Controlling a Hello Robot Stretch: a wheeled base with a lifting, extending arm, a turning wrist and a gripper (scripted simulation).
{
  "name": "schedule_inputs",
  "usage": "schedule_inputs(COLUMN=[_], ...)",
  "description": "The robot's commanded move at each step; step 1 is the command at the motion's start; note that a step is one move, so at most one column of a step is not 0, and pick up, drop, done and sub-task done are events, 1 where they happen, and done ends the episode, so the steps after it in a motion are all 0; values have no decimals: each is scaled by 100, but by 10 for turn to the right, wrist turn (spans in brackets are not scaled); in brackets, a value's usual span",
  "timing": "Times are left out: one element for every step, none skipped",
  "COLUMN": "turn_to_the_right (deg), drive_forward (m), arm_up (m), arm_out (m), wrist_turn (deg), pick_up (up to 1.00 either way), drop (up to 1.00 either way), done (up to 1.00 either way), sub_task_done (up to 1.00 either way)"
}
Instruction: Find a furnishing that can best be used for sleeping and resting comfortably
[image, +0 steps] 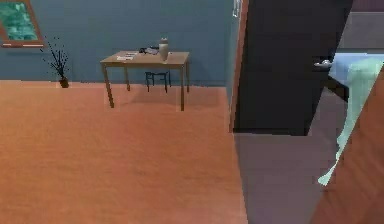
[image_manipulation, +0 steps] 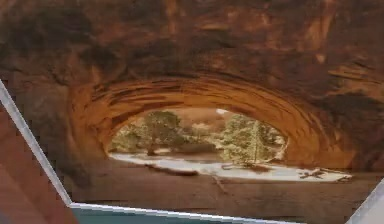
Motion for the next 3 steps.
schedule_inputs(turn_to_the_right=[-450, -390, 0], drive_forward=[0, 0, 30], arm_up=[0, 0, 0], arm_out=[0, 0, 0], wrist_turn=[0, 0, 0], pick_up=[0, 0, 0], drop=[0, 0, 0], done=[0, 0, 0], sub_task_done=[0, 0, 0])
